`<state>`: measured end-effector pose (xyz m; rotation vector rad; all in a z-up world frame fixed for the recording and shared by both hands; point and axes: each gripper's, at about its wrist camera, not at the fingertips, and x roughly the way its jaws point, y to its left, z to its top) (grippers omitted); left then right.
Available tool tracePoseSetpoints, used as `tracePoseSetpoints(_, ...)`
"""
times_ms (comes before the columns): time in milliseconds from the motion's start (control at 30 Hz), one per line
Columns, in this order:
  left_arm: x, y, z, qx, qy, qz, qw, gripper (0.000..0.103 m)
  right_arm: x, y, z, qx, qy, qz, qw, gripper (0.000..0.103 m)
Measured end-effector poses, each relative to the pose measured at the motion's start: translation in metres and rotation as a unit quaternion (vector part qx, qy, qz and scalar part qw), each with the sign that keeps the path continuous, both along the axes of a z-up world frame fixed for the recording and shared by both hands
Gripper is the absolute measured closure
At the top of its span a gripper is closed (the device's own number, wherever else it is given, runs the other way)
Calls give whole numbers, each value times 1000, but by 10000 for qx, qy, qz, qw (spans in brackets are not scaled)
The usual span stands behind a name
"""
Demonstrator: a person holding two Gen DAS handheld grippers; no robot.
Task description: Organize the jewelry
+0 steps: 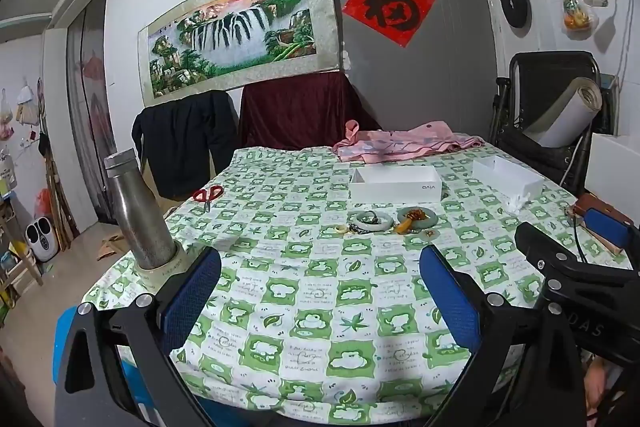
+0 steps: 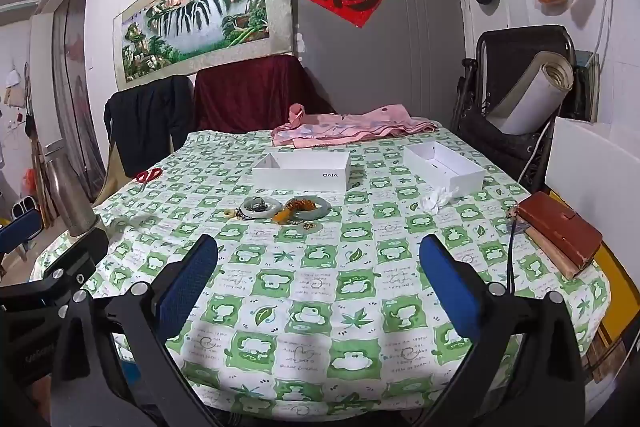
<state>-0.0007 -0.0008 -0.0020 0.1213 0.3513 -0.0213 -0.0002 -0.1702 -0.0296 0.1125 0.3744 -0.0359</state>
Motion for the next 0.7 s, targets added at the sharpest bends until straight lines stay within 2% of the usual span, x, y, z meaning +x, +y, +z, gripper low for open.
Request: tracePoseSetpoints(700, 0, 1, 1, 2, 16, -5, 10000, 5, 0, -1, 0, 3, 4, 5, 10000, 7)
